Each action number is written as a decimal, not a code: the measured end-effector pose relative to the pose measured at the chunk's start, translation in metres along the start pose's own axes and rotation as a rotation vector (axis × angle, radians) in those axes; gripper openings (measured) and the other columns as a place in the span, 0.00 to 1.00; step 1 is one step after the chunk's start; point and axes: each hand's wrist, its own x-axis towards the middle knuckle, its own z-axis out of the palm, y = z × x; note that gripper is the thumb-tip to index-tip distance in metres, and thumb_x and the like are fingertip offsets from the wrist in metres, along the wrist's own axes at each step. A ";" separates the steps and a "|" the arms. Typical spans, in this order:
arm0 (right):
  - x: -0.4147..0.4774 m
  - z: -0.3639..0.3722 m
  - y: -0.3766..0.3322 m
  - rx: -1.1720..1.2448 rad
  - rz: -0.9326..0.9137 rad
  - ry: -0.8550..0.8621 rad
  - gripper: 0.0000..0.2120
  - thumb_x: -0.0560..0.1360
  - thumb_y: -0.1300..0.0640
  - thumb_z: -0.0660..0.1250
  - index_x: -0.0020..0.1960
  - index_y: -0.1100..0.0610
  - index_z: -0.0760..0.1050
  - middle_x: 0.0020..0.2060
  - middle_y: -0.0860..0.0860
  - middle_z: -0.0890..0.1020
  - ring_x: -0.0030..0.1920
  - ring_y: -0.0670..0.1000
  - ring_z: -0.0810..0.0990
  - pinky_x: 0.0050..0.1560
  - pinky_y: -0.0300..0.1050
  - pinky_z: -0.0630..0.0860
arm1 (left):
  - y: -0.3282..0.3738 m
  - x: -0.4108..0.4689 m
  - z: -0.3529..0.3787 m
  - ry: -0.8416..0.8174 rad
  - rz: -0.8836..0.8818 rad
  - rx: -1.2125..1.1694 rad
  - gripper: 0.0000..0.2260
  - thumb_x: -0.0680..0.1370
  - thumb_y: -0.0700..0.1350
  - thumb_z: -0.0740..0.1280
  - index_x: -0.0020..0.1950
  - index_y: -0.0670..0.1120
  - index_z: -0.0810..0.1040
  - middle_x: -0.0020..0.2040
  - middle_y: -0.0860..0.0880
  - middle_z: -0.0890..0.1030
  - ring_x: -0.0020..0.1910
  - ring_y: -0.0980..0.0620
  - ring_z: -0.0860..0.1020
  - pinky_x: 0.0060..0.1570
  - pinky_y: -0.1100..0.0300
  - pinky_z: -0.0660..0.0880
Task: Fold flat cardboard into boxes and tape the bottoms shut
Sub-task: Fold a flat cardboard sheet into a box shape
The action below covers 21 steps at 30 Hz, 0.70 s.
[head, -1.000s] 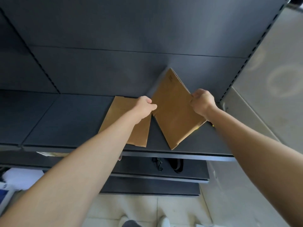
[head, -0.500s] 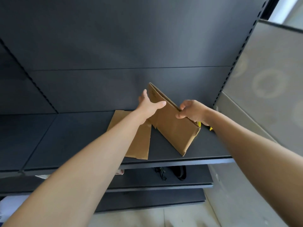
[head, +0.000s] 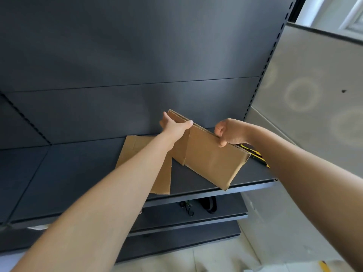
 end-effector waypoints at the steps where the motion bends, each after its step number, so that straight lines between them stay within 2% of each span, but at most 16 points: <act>1: 0.002 0.001 0.001 0.007 0.000 -0.010 0.08 0.69 0.60 0.71 0.44 0.49 0.76 0.48 0.50 0.79 0.47 0.52 0.77 0.46 0.45 0.74 | 0.000 0.001 0.001 -0.003 -0.010 -0.021 0.45 0.75 0.52 0.70 0.78 0.52 0.38 0.79 0.47 0.46 0.75 0.41 0.57 0.71 0.44 0.61; 4: 0.002 0.004 0.005 0.088 0.008 -0.003 0.16 0.73 0.48 0.69 0.60 0.49 0.75 0.55 0.47 0.79 0.54 0.51 0.76 0.54 0.46 0.71 | 0.001 0.003 0.001 0.004 -0.022 -0.059 0.43 0.75 0.48 0.70 0.78 0.52 0.42 0.78 0.47 0.50 0.73 0.42 0.61 0.69 0.43 0.66; 7: 0.001 0.008 0.011 0.208 0.011 -0.034 0.25 0.75 0.37 0.63 0.65 0.50 0.73 0.58 0.46 0.77 0.58 0.51 0.75 0.61 0.48 0.70 | 0.001 0.005 0.000 -0.004 -0.018 -0.089 0.42 0.75 0.45 0.69 0.78 0.54 0.43 0.77 0.48 0.53 0.72 0.42 0.62 0.68 0.43 0.67; 10: 0.002 0.009 0.013 0.241 0.015 -0.085 0.29 0.74 0.33 0.60 0.66 0.52 0.74 0.59 0.48 0.79 0.59 0.52 0.77 0.64 0.53 0.72 | -0.002 0.004 -0.002 -0.018 -0.013 -0.114 0.41 0.74 0.44 0.69 0.78 0.55 0.45 0.76 0.48 0.55 0.70 0.43 0.64 0.67 0.44 0.68; 13: 0.007 0.008 0.015 0.390 0.041 -0.139 0.26 0.74 0.36 0.61 0.65 0.52 0.74 0.57 0.49 0.81 0.57 0.54 0.79 0.62 0.55 0.75 | -0.005 0.005 -0.006 -0.016 -0.006 -0.143 0.40 0.73 0.42 0.69 0.76 0.56 0.48 0.73 0.48 0.59 0.64 0.45 0.67 0.63 0.46 0.71; 16: 0.013 0.007 0.017 0.436 0.070 -0.104 0.23 0.77 0.41 0.62 0.66 0.53 0.74 0.59 0.52 0.80 0.57 0.55 0.79 0.59 0.52 0.76 | -0.008 0.004 -0.010 -0.036 0.003 -0.165 0.39 0.72 0.40 0.69 0.76 0.58 0.50 0.72 0.48 0.61 0.59 0.49 0.66 0.59 0.48 0.72; 18: 0.016 0.005 0.019 0.430 0.083 -0.067 0.21 0.77 0.43 0.63 0.65 0.54 0.75 0.58 0.52 0.80 0.56 0.56 0.80 0.58 0.51 0.77 | -0.009 0.003 -0.013 -0.055 0.009 -0.166 0.39 0.72 0.40 0.68 0.76 0.58 0.51 0.72 0.48 0.62 0.59 0.49 0.66 0.59 0.48 0.72; 21: 0.021 0.003 0.020 0.414 0.097 0.001 0.20 0.78 0.44 0.64 0.64 0.55 0.76 0.58 0.54 0.79 0.56 0.60 0.79 0.62 0.54 0.74 | -0.010 0.002 -0.015 -0.084 0.006 -0.180 0.38 0.73 0.38 0.67 0.76 0.57 0.52 0.69 0.48 0.64 0.61 0.48 0.67 0.60 0.47 0.72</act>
